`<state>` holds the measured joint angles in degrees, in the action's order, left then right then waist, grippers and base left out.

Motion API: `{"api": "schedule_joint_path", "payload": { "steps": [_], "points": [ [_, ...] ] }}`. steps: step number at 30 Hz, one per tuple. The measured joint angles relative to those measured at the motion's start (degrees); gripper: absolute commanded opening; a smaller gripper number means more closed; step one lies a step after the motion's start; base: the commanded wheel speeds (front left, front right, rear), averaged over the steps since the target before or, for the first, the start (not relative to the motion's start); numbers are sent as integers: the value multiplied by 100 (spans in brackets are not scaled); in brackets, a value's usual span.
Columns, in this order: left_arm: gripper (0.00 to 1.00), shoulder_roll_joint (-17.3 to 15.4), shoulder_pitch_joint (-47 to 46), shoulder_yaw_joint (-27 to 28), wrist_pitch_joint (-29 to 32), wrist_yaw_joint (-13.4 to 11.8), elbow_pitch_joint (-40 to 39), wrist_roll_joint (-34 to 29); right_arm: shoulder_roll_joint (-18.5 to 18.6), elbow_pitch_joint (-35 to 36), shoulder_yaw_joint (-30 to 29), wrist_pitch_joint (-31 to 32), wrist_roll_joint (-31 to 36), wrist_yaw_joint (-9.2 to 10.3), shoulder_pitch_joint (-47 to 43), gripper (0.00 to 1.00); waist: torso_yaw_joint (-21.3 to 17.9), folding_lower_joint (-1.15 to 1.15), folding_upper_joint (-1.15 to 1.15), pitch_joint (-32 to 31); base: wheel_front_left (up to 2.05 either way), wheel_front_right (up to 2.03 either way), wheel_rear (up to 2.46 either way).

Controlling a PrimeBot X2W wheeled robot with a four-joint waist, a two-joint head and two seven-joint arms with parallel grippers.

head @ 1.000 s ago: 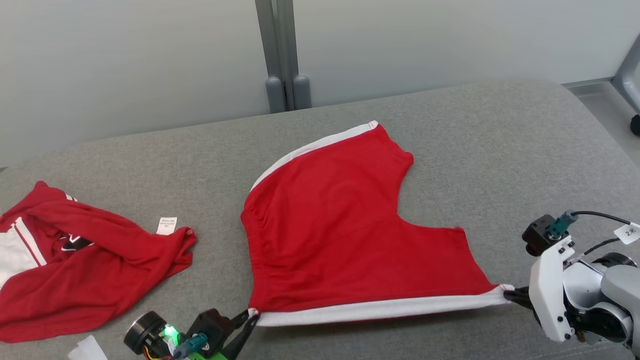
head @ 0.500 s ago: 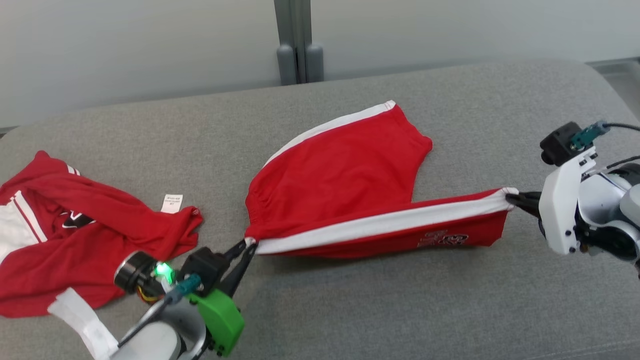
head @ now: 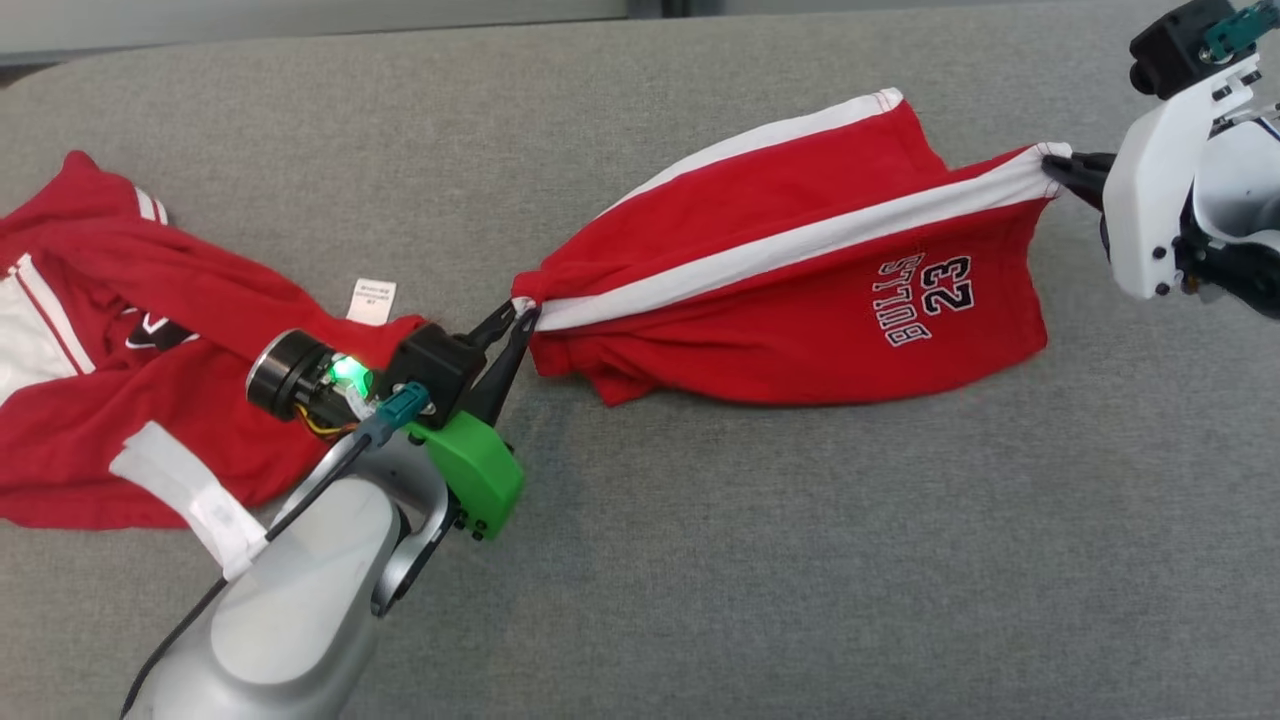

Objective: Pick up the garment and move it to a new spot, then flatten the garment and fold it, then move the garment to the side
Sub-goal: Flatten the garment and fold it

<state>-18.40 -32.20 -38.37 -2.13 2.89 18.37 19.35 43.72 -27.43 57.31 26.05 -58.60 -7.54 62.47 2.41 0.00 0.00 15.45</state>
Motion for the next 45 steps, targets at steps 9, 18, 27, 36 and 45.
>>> {"api": "schedule_joint_path", "payload": {
  "steps": [9, 18, 27, 36, 45],
  "points": [
    [0, 425, -612, -91, -33, 45, 635, -31, -243, -605, 266, -304, 224, 0, 613, 0, 418, 0, 0, 511, 0, 0, 0],
    [0, 767, -1033, -147, -245, 63, 1182, -29, -322, -1082, 604, -798, 353, 0, 1083, 0, 685, 0, 0, 867, 0, 0, 0],
    [0, 1067, -1522, -178, -420, 64, 1644, -27, -342, -1501, 909, -1179, 454, 0, 1541, 0, 794, 0, 0, 1184, 0, 0, 0],
    [100, 1229, -1823, -165, -611, 12, 2094, 27, -542, -1917, 984, -1454, 158, 0, 1686, 100, 840, 0, 0, 1352, 0, 0, 0],
    [100, 1238, -1898, -38, -991, -304, 2427, 59, -756, -2363, 1068, -2156, 134, 0, 1705, 100, 771, 0, 0, 1180, 0, 0, 0]
  ]
}}
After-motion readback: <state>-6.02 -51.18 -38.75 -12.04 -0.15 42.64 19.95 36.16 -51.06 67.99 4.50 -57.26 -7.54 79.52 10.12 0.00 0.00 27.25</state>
